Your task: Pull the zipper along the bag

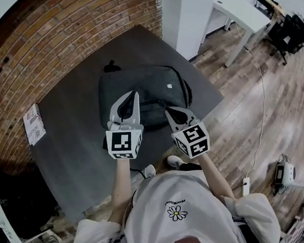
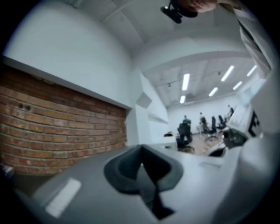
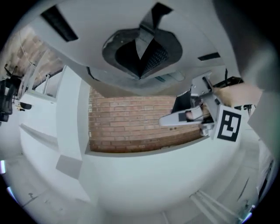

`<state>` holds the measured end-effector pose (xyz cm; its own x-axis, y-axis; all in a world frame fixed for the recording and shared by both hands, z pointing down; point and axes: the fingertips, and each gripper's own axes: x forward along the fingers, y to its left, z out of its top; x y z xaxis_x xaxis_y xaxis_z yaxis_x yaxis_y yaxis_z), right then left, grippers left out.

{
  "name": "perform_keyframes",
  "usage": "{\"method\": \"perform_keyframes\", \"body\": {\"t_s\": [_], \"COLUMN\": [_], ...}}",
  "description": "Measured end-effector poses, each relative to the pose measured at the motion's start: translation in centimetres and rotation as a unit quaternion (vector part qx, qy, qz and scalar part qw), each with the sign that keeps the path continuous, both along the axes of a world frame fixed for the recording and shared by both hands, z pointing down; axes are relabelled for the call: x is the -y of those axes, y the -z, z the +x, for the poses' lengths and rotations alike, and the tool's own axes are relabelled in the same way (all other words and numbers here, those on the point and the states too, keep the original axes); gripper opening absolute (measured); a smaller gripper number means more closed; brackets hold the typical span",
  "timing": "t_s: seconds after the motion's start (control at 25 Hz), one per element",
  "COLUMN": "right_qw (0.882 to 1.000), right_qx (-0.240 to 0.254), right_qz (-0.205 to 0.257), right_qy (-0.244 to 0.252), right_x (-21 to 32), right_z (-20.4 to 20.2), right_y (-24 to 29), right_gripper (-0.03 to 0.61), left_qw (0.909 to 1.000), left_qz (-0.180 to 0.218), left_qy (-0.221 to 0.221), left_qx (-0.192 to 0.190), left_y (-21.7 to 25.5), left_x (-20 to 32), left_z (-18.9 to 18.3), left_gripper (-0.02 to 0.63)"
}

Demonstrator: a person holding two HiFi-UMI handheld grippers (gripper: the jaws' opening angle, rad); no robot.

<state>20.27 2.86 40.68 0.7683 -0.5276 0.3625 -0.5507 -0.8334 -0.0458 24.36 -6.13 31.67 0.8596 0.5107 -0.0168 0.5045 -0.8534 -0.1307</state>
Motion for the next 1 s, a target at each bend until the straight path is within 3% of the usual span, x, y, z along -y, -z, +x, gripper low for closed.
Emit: {"method": "perform_keyframes", "body": {"t_s": [0.16,0.4,0.64,1.0], "right_qw": [0.999,0.997,0.996,0.995], "right_qx": [-0.043,-0.075,-0.089,-0.095], "right_qz": [0.023,0.011,0.007,0.011], "right_qy": [-0.011,-0.013,-0.004,0.005], "right_x": [-0.7,-0.7,-0.8,-0.6], "right_z": [0.7,1.1,0.8,1.0], "right_y": [2.4,3.0,3.2,3.5], "right_gripper": [0.001,0.001,0.000,0.000], "left_qw": [0.9964,0.9852,0.9791,0.9754], "left_qz": [-0.029,-0.034,-0.027,-0.027], "left_qy": [0.079,0.166,0.201,0.218], "left_qx": [-0.006,-0.024,-0.009,-0.015], "left_y": [-0.4,-1.5,-2.5,-1.7], "left_x": [3.0,5.9,7.0,7.8], "left_z": [-2.5,-5.1,-6.0,-6.2], "left_gripper": [0.000,0.000,0.000,0.000]}}
